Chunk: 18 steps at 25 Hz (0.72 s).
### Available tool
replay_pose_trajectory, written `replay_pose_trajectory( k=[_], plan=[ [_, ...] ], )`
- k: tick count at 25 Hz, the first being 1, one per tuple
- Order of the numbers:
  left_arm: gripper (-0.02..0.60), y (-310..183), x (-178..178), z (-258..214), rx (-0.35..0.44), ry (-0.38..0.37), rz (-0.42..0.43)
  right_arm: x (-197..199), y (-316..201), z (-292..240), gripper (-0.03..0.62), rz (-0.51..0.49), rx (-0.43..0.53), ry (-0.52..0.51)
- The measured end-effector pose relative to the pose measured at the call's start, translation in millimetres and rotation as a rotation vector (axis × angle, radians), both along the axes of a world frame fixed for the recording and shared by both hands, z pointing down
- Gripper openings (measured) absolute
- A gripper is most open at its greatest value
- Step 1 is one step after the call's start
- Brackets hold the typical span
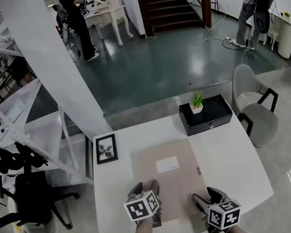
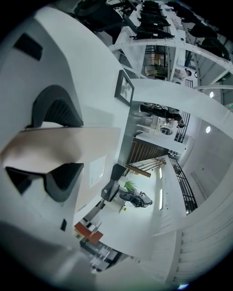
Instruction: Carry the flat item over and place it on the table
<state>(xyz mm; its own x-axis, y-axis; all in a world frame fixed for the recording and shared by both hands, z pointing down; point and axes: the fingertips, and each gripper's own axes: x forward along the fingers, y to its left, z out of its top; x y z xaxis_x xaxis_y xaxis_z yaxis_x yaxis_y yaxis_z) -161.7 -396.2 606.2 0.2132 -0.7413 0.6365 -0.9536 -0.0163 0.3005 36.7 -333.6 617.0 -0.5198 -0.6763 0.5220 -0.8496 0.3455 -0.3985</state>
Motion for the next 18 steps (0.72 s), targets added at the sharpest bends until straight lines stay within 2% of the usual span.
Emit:
replay_pose_trajectory(
  k=[11, 18],
  plan=[
    [0.247, 2.2, -0.1, 1.0, -0.014, 0.068, -0.006, 0.5, 1.4, -0.5, 0.273, -0.013, -0.028, 0.022],
    [0.247, 4.3, -2.8, -1.4, -0.021, 0.086, -0.007, -0.2, 2.8, -6.6, 0.272, -0.024, 0.002, 0.063]
  ],
)
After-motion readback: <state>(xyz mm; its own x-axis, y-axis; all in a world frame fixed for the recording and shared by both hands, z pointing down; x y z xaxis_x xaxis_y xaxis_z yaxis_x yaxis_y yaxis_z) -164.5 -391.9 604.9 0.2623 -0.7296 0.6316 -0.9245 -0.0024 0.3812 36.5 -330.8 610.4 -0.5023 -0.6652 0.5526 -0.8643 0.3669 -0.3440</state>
